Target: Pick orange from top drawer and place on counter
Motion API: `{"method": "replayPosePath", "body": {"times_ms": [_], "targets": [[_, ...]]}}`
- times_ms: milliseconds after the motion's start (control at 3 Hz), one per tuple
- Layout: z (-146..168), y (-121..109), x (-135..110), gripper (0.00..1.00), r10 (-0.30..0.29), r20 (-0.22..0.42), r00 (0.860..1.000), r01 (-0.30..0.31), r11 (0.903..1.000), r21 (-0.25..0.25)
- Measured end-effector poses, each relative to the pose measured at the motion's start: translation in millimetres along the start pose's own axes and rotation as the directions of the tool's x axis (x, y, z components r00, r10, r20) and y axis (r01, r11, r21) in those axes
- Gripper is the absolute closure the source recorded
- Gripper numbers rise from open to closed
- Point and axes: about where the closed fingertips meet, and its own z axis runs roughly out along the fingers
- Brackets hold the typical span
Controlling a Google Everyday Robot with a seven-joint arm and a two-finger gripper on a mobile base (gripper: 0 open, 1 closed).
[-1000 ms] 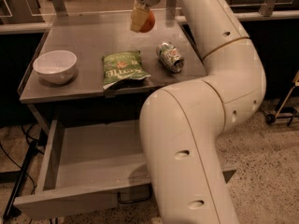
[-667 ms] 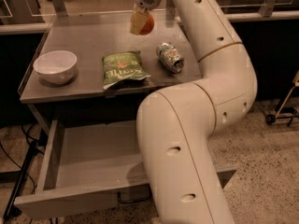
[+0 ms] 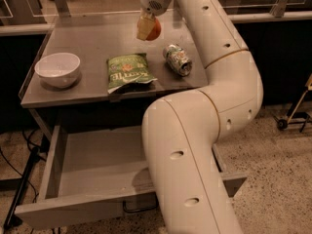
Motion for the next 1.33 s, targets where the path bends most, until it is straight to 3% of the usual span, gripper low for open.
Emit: {"method": "replayPosePath", "body": {"times_ms": [667, 1333], "targets": [[18, 5, 19, 1.00, 0.024, -0.023, 0.999, -0.025, 0.9991, -0.035], [31, 14, 13, 1.00, 0.010, 0.009, 1.000, -0.009, 0.9968, -0.079]]}}
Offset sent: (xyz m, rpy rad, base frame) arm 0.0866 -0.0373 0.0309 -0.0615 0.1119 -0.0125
